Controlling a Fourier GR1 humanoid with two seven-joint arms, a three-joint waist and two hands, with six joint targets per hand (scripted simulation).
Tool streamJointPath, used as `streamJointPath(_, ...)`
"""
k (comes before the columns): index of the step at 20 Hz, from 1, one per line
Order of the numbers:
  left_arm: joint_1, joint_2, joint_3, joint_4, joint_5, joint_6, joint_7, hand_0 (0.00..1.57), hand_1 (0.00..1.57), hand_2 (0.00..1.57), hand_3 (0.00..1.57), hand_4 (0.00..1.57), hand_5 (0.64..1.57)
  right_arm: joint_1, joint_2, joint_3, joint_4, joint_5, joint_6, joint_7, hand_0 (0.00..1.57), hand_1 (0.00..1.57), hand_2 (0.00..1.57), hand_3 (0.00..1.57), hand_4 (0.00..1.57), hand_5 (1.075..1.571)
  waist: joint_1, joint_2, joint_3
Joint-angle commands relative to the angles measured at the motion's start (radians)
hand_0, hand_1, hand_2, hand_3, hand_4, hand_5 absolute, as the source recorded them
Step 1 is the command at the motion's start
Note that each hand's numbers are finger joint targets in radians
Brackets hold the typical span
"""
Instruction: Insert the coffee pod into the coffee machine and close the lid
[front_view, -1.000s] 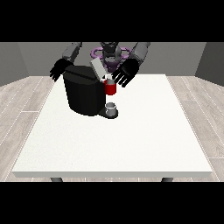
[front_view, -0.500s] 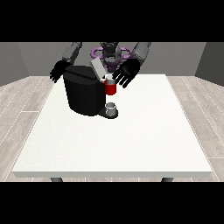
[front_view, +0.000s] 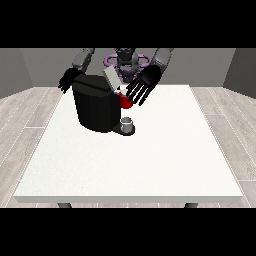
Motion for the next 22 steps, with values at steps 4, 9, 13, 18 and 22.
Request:
streamJointPath(4,0.014,-0.026,-0.014,-0.012,-0.009,-0.061,0.03,0.0,0.0,0.0,0.0,0.0,1.571,0.038,-0.002,-0.025,0.043,-0.021,0.003,-0.011,0.0,0.0,0.0,0.0,0.36,1.571,0.035,-0.073,-0.0017)
streamJointPath(9,0.082,-0.053,-0.018,-0.008,-0.019,-0.034,0.019,0.0,0.0,0.0,0.0,0.0,1.571,0.064,0.012,0.016,-0.016,-0.022,0.018,0.051,0.0,0.0,0.0,0.0,0.41,1.571,0.032,-0.141,-0.0024)
streamJointPath(13,0.132,-0.079,0.01,-0.035,0.015,-0.02,-0.005,0.0,0.0,0.0,0.0,0.0,1.571,0.067,-0.019,-0.03,-0.006,-0.036,0.008,0.042,0.0,0.0,0.0,0.0,0.43,1.571,0.07,-0.161,-0.0025)
streamJointPath(18,0.211,-0.204,0.138,-0.044,0.177,-0.008,0.046,0.0,0.0,0.0,0.0,0.0,1.571,0.148,-0.02,-0.049,0.028,-0.065,0.043,-0.001,0.0,0.0,0.0,0.0,0.45,1.571,0.139,-0.297,-0.0032)
streamJointPath(22,0.292,-0.293,0.236,-0.059,0.329,-0.05,-0.012,0.0,0.0,0.0,0.0,0.24,1.571,0.218,-0.039,-0.035,0.053,-0.012,0.032,-0.041,0.0,0.0,0.0,0.0,0.36,1.571,0.233,-0.396,-0.0035)
